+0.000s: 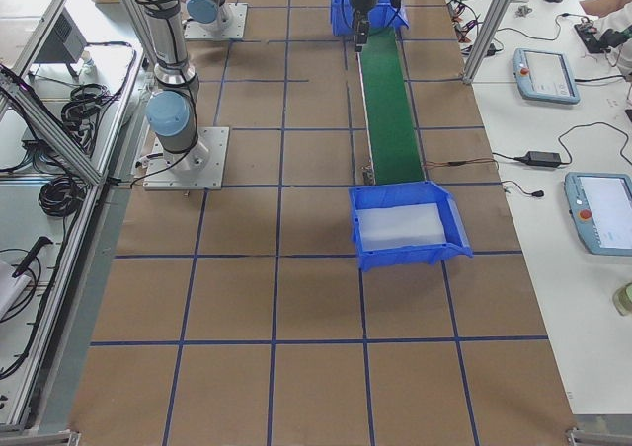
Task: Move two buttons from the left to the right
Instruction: 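Carry the yellow button onto the conveyor belt and release it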
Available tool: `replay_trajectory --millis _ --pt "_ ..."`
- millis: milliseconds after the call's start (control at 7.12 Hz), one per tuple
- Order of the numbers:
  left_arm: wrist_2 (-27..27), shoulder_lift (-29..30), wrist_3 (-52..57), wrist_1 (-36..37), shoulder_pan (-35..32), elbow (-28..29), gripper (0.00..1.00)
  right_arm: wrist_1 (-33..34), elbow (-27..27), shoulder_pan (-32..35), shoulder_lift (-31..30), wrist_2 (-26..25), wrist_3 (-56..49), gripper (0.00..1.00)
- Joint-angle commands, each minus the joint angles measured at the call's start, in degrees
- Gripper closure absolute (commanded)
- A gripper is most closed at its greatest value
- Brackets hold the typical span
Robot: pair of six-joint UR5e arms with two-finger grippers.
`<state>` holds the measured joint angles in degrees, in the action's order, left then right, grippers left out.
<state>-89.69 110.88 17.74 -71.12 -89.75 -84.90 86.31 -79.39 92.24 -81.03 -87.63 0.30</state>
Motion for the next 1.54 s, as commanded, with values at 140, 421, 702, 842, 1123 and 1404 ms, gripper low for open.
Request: replay_trajectory --millis 140,421,702,842,1123,1404 --pt "-0.40 4.85 -18.66 2.30 -7.09 1.23 0.92 0.09 -0.06 -0.04 0.00 0.09 0.05 0.00" --pt "0.39 8.37 -29.80 5.70 -9.03 1.41 0.92 0.09 -0.06 -0.04 0.00 0.09 0.05 0.00" --pt "0.40 10.75 -36.88 9.31 -10.09 1.41 0.92 0.09 -0.06 -0.04 0.00 0.09 0.05 0.00" --pt "0.40 11.54 -38.03 9.51 -10.62 1.41 0.92 0.09 -0.06 -0.04 0.00 0.09 0.05 0.00" --pt "-0.04 11.98 -38.04 10.03 -10.62 1.41 0.87 0.09 -0.15 -0.04 0.00 0.09 0.23 0.00" --pt "-0.13 11.55 -37.86 9.95 -10.71 1.32 0.00 0.09 -0.15 -0.04 0.00 0.09 0.05 0.00"
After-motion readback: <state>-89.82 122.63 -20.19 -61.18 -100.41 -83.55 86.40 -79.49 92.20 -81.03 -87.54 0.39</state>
